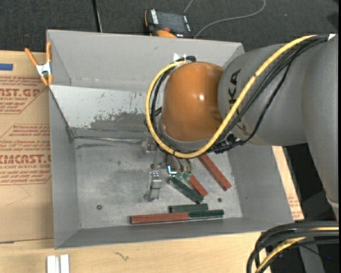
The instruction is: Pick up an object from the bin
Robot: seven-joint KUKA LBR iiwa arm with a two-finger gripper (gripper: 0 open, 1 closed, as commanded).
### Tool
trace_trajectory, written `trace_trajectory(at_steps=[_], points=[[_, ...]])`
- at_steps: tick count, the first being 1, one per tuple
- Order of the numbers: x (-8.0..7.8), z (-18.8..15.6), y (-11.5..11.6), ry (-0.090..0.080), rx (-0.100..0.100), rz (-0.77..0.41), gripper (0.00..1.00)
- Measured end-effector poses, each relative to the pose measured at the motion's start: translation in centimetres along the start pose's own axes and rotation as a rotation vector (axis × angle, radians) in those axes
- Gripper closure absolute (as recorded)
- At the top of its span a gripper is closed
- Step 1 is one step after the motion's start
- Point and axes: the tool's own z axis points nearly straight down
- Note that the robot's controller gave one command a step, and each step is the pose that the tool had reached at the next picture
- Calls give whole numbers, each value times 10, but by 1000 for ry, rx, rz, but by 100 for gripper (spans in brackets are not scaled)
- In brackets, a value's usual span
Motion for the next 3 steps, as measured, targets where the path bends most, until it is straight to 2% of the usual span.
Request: trace_trajectory(at_steps=[1,2,3], points=[[-20,112,-99,-4,1,202,0],[27,103,-168,-5,3,199,0],[26,102,-163,-5,-1,192,100]])
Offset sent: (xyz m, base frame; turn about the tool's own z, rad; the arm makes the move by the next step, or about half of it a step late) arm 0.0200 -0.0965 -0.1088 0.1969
